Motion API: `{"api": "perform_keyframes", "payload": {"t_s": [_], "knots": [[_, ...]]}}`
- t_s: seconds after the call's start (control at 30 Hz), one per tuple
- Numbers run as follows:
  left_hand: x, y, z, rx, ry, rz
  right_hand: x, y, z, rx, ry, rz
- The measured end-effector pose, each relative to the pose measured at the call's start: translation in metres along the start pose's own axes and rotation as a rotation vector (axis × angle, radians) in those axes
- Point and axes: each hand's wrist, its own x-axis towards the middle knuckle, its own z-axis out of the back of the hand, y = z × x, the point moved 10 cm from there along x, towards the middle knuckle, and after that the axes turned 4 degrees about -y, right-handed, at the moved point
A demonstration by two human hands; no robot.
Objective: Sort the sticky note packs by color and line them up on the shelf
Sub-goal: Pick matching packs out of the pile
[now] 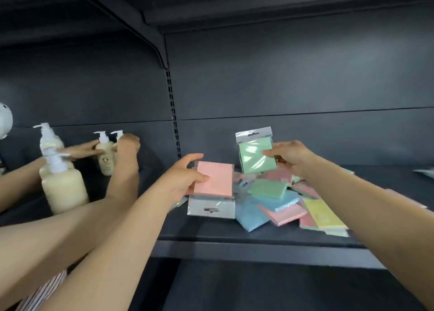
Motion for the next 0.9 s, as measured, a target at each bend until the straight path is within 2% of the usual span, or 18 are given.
{"api": "perform_keyframes", "payload": {"t_s": [0.2,0.47,0.7,0.83,0.9], "knots": [[-0.055,-0.004,-0.083,-0.181,0.060,0.061,-0.071,-0.026,0.105,0.025,-0.078,-0.060],[-0.116,-0.004,-0.212,-0.516,0.171,0.197,-0.167,-0.064,0.275,0.103,-0.377,-0.074],[-0.139,-0.017,-0.314,-0.697,0.123,0.301,-0.182,-0.085,0.409,0.164,-0.522,-0.045],[-0.130,-0.027,-0.382,-0.748,0.162,0.266,-0.170,-0.091,0.473,0.168,-0.525,-0.031],[-0.123,-0.034,-0.415,-0.775,0.130,0.245,-0.155,-0.095,0.508,0.152,-0.524,-0.045]]}}
